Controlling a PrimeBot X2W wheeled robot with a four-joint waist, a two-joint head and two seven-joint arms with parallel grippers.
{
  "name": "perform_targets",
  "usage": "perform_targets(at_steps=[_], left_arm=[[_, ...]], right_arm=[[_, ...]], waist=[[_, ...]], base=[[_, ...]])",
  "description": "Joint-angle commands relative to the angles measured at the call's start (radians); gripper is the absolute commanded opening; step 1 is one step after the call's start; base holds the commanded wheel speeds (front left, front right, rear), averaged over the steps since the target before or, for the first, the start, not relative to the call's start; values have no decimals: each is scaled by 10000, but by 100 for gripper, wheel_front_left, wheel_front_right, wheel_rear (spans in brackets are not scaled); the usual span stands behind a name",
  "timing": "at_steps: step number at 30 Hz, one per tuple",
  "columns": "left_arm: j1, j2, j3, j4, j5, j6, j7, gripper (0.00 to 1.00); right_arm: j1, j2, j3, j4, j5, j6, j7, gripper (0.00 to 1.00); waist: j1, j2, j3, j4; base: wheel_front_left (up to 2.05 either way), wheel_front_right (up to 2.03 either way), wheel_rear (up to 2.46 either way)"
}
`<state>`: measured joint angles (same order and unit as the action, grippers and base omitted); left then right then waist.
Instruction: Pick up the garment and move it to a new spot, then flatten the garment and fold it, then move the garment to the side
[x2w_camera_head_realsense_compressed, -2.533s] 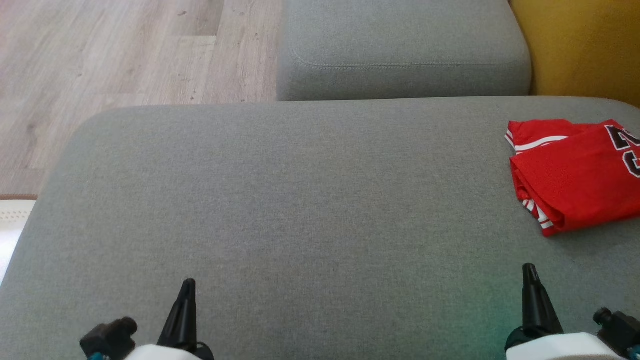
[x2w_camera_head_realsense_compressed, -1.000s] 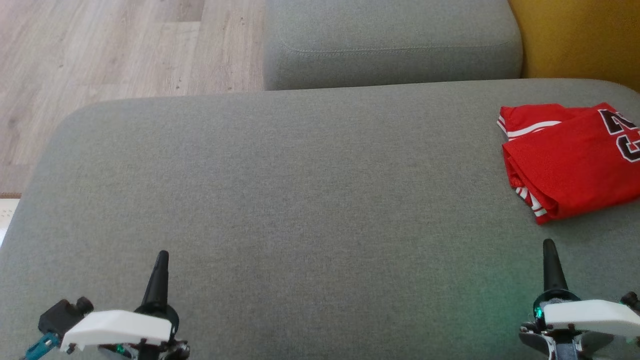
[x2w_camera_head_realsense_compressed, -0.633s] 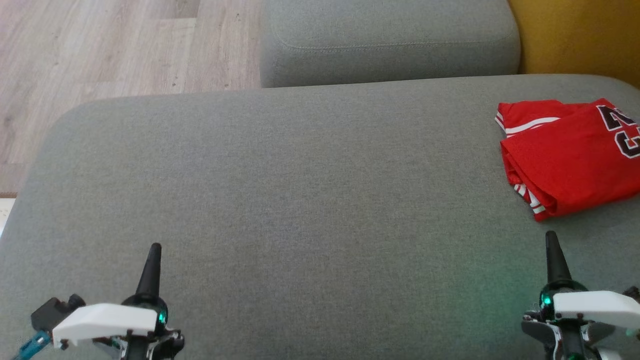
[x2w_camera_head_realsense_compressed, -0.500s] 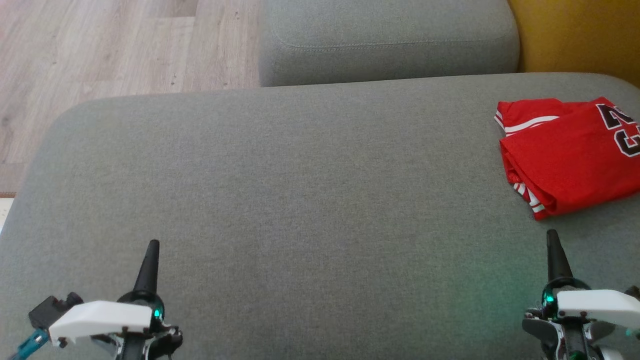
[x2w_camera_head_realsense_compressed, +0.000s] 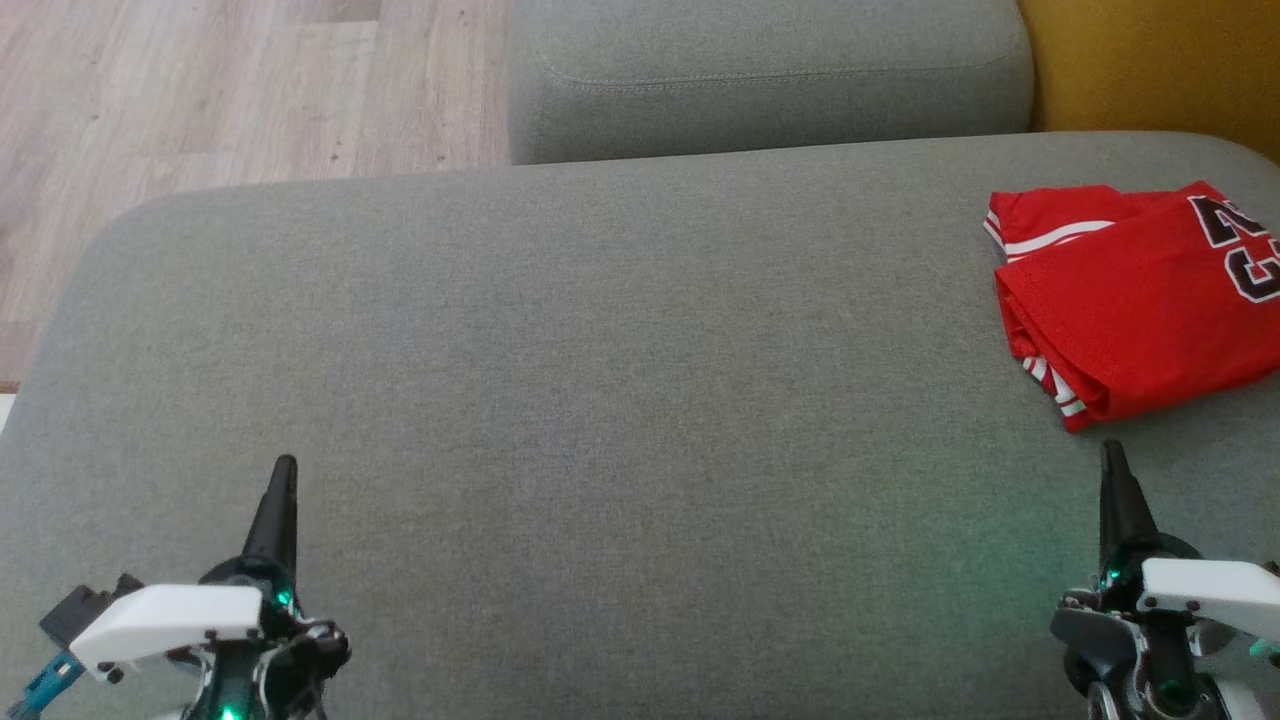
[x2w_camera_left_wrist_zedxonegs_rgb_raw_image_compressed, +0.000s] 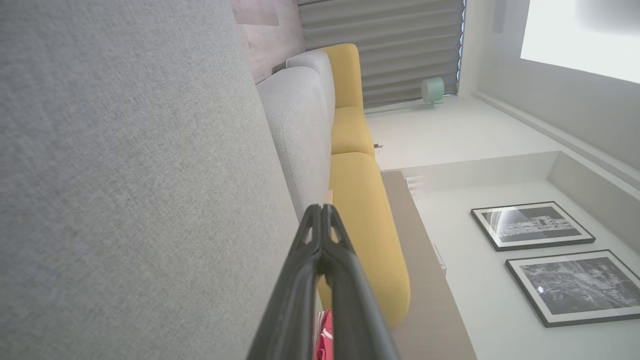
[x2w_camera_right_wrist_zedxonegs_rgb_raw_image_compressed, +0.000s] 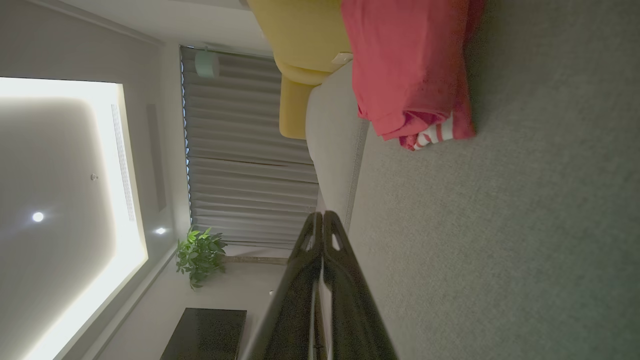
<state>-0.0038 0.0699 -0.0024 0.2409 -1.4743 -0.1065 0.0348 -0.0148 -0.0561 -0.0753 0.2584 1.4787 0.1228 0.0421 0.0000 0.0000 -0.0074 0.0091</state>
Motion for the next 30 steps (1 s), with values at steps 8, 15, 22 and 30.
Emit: perform_targets(at_steps=[8, 15, 22, 30], left_arm=[[-882, 116, 628, -64, -1224, -188, 326, 0], [-1008, 98, 753, 22, -1684, -242, 456, 0], [-1011, 75, 786, 24, -1657, -242, 482, 0], [-1013, 50, 820, 26, -1628, -242, 510, 0]], right_arm=[[-791, -197, 22, -199, 1156, 76, 314, 0], [-901, -185, -48, -157, 1580, 79, 440, 0], [-903, -165, -76, -155, 1557, 79, 463, 0], [-905, -144, -106, -153, 1532, 79, 487, 0]], waist=[[0, 0, 73, -63], [0, 0, 106, -91], [0, 0, 106, -91], [0, 0, 106, -91]], base=[[0, 0, 0], [0, 0, 0], [0, 0, 0], [0, 0, 0]])
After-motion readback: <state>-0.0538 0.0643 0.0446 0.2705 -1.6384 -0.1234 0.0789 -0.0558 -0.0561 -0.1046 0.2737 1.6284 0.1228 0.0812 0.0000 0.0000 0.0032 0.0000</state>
